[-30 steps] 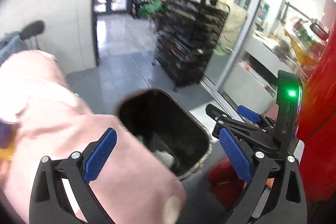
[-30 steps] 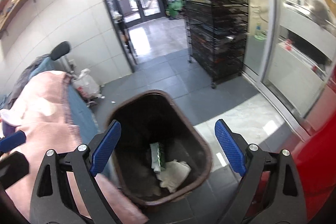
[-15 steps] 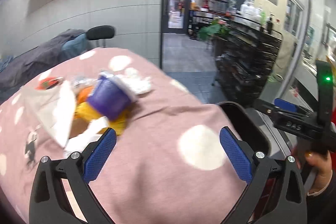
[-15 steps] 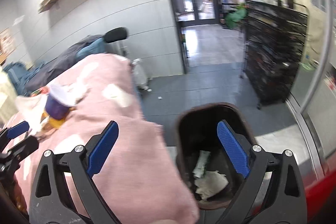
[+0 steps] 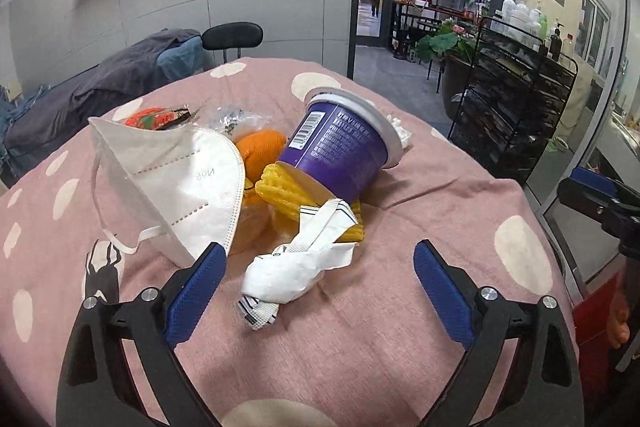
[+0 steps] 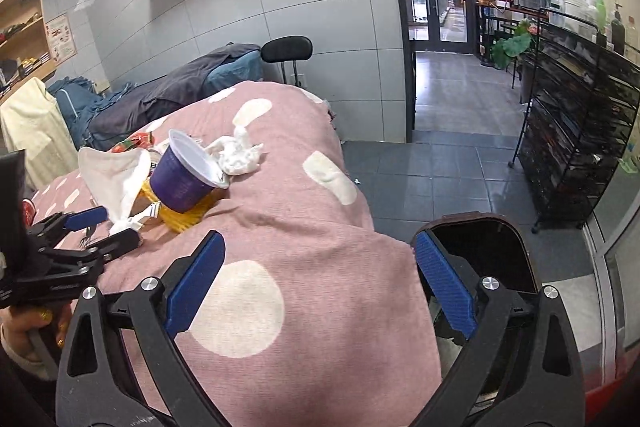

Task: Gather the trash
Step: 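Grasp the white wrapper with the left tool while the right tool grasps the purple cup, then carry the purple cup to the bin and release it with the right tool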

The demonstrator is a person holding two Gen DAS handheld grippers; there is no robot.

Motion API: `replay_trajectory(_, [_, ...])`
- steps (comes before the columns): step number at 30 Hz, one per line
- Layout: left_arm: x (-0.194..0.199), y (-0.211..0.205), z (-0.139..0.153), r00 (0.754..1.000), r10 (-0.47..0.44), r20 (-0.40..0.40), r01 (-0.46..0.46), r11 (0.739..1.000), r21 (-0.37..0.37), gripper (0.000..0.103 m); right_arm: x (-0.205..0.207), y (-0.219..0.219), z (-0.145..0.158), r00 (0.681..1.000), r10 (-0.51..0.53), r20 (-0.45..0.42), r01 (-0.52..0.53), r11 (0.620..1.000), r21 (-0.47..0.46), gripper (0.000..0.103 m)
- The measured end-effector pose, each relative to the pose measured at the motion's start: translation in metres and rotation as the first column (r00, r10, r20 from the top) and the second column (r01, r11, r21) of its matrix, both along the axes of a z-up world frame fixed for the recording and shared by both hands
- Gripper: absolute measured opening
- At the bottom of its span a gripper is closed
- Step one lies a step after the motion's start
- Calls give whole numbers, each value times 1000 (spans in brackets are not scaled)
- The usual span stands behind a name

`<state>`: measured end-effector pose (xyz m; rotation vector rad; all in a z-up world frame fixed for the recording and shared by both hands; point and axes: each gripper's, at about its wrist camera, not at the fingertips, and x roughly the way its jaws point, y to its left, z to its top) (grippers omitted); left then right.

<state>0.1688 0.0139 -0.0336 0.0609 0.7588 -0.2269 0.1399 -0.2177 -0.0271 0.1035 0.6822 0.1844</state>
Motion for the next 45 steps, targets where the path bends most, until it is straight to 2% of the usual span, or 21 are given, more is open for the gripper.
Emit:
replay_trajectory(6, [5, 13, -13, 998, 20, -64, -19, 1000, 12, 61, 6, 9, 4, 1000, 22, -6, -22, 1000, 0, 95])
replay_trajectory(8, [3, 16, -15, 997, 25, -69, -24, 1000, 16, 41, 10, 14, 6, 999, 39, -10, -39, 999, 0, 95])
replay_trajectory(11, [-8, 21, -11, 998, 33, -56, -34, 999, -8, 36, 18, 27, 7, 996, 87, -19, -87, 996, -2, 95])
replay_trajectory(17, [-34, 38, 3, 997, 70, -9, -71, 995, -66, 35, 38, 71, 7, 977, 209, -31, -211, 975, -69, 95])
replay_trajectory(20, [-44, 47, 5, 996, 90, -15, -92, 989, -112, 35, 50, 100, 4, 957, 284, -56, -288, 949, -124, 95])
replay_trajectory(24, [-51, 53, 5, 995, 99, -20, -101, 986, -130, 35, 62, 139, -4, 932, 352, -88, -362, 902, -236, 95])
replay_trajectory(31, [-53, 57, 1, 994, 97, -49, -104, 978, -179, 36, 88, 184, -21, 930, 346, -123, -364, 822, -437, 95])
replay_trajectory(32, [-53, 58, 0, 994, 99, -50, -107, 978, -180, 36, 91, 185, -22, 929, 346, -134, -369, 819, -439, 94])
replay_trajectory(33, [-53, 59, 0, 994, 102, -51, -109, 978, -180, 36, 94, 186, -22, 925, 351, -142, -377, 819, -433, 87])
replay_trajectory(34, [-54, 59, -1, 993, 102, -52, -110, 977, -183, 36, 96, 188, -22, 922, 357, -152, -387, 817, -427, 75])
replay_trajectory(36, [-54, 60, -2, 993, 105, -56, -114, 975, -192, 36, 99, 191, -23, 916, 365, -165, -401, 817, -416, 63])
replay_trajectory(39, [-56, 61, -4, 992, 109, -60, -118, 973, -197, 36, 98, 189, -19, 914, 373, -159, -405, 832, -380, 63])
replay_trajectory(45, [-60, 59, -3, 993, 108, -51, -116, 975, -190, 36, 85, 177, 2, 900, 418, -121, -436, 865, -249, 62])
